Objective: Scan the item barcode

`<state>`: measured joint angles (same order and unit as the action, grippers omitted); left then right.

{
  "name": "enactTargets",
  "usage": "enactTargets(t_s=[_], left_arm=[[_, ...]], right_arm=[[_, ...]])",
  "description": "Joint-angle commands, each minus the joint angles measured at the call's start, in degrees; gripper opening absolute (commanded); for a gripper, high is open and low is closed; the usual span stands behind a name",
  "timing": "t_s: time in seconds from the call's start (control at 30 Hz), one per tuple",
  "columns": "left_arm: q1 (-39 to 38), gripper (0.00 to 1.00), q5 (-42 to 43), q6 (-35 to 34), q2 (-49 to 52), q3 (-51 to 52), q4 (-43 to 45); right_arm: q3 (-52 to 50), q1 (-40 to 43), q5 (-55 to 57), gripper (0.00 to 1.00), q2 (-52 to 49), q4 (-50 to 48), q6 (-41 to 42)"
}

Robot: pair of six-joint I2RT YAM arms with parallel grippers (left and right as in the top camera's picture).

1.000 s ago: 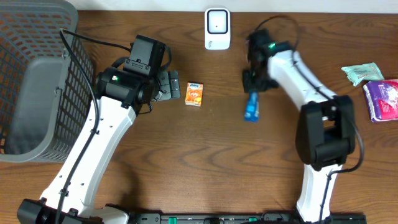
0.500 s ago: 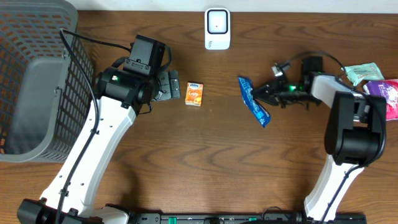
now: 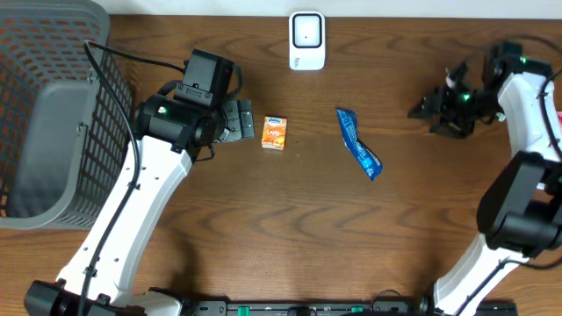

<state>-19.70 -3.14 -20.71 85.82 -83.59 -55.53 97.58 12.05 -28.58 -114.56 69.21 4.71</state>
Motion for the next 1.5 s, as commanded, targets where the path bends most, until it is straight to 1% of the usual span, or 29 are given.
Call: enactTargets(t_s=[0.0, 0.03, 0.2, 0.33, 0.57, 1.0, 1.1, 1.13, 1.17, 1.23, 1.3, 1.33, 1.47], left_arm=[[0.1, 0.98, -0.4, 0.5, 0.3, -0.2, -0.2], [0.1, 0.98, -0.3, 0.5, 0.3, -0.2, -0.2], [0.1, 0.98, -0.4, 0.5, 0.3, -0.2, -0.2], [0.1, 0.98, -0.3, 0.5, 0.3, -0.2, -0.2], [0.1, 0.98, -0.3, 0.5, 0.3, -0.2, -0.2], [0.1, 0.98, -0.4, 0.5, 0.3, -0.2, -0.2], [0.1, 0.98, -0.3, 0.5, 0.3, -0.2, -0.2], [0.1, 0.98, -0.4, 0.5, 0.3, -0.2, -0.2], [0.1, 0.98, -0.4, 0.5, 0.3, -0.2, -0.2], [0.1, 0.98, -0.3, 0.5, 0.3, -0.2, -0.2], [0.1, 0.98, -0.4, 0.5, 0.3, -0.2, -0.2], [0.1, 0.98, -0.4, 0.5, 0.3, -0.2, -0.2], [0.1, 0.98, -0.4, 0.5, 0.3, -0.2, -0.2]], right_arm=[[1.2, -4.9, 2.6, 0.97, 4.2, 2.2, -2.3], [1.2, -6.3, 2.7, 0.99, 5.2, 3.2, -2.2], [1.2, -12.8, 2.8, 0.99, 10.8, 6.7, -1.7], [1.2, -16.9, 2.8, 0.99, 16.8, 6.2, 1.7], [1.2, -18.9, 2.8, 0.99, 22.4, 6.4, 1.7], [1.2, -18.9, 3.1, 0.99, 23.3, 8.2, 1.6], [1.2, -19.0, 9.6, 0.98, 23.3, 7.9, 1.7], [1.0, -19.4, 15.3, 0.93, 23.3, 7.5, 1.7], [1.0, -19.6, 16.5, 0.91, 23.3, 7.5, 1.8], [0.7, -20.8, 17.5, 0.92, 23.2, 7.2, 2.1], [0.6, -22.3, 17.5, 0.95, 23.2, 6.8, 2.1], [0.6, -23.9, 17.5, 0.99, 23.2, 6.4, 2.1], [0.5, -29.6, 17.6, 0.99, 23.1, 4.6, -0.8]])
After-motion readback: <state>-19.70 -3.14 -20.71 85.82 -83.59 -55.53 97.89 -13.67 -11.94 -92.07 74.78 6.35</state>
